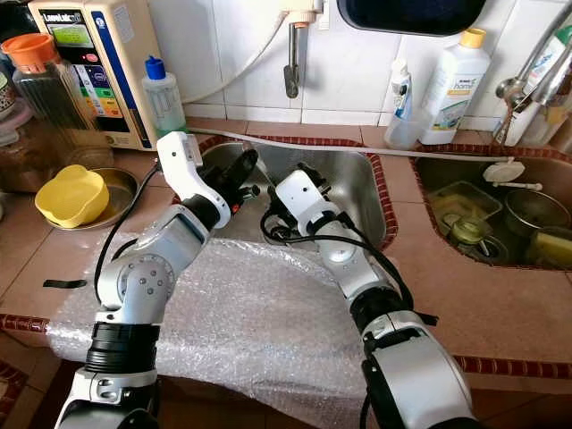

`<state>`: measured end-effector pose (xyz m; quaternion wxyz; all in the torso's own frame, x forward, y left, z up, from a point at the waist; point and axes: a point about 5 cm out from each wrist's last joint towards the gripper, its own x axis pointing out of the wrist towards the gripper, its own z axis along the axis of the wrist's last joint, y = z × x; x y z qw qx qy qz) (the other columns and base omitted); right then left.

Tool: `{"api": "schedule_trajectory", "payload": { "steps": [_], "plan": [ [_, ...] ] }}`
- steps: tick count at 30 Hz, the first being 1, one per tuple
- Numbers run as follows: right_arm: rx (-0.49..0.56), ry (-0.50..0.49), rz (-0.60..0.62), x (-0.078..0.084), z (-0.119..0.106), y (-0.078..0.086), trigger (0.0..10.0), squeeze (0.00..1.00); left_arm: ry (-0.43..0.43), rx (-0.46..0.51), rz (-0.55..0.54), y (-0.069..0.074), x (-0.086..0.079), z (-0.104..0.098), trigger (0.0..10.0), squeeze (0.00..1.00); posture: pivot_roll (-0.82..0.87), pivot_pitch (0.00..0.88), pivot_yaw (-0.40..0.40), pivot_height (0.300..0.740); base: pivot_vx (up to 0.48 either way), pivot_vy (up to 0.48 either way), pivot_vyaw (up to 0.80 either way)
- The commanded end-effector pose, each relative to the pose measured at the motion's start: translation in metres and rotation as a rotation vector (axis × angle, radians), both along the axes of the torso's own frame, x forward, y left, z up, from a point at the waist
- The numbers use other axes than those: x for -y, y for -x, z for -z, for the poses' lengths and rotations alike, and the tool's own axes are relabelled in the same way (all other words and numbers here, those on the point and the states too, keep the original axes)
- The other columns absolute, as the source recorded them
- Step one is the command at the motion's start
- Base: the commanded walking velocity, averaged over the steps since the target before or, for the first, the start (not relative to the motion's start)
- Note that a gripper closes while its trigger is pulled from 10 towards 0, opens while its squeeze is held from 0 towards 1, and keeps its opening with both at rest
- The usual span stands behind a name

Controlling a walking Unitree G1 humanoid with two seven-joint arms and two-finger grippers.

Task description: Kitchen organization

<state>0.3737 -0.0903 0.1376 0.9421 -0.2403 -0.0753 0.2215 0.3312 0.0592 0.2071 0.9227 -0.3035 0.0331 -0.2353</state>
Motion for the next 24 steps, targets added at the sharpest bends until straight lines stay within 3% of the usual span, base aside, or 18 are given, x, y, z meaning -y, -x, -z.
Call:
{"api": "schedule_trajectory", "payload": {
  "steps": [1, 3, 4, 12, 24],
  "plan": [
    [-0.007, -0.018, -0.011, -0.005, 0.0, 0.0, 10.0, 0.0, 0.028, 0.006, 0.013, 0.003, 0.008, -0.006, 4.5, 0.0, 0.07, 0.017, 0.012, 0.74, 0.0, 0.0, 0.0],
    [-0.013, -0.031, -0.024, -0.009, -0.001, 0.0, 10.0, 0.0, 0.032, 0.007, 0.016, 0.003, 0.01, -0.006, 4.7, 0.0, 0.08, 0.018, 0.011, 0.74, 0.0, 0.0, 0.0],
    [-0.007, -0.033, -0.026, -0.012, -0.002, 0.0, 0.0, 0.0, 0.035, 0.008, 0.021, 0.004, 0.012, -0.007, 4.9, 0.0, 0.08, 0.019, 0.009, 0.74, 0.0, 0.0, 0.0],
    [0.01, -0.032, 0.027, -0.01, -0.006, -0.004, 0.0, 0.0, 0.043, 0.011, 0.022, 0.006, 0.013, -0.009, 5.6, 0.0, 0.09, 0.02, 0.003, 0.74, 0.0, 0.0, 0.0],
    [0.025, -0.028, 0.08, -0.003, -0.007, -0.006, 0.0, 0.0, 0.041, 0.002, 0.021, 0.006, 0.013, -0.007, 5.6, 0.0, 0.08, 0.02, 0.008, 0.74, 0.0, 0.0, 0.0]
  ]
}}
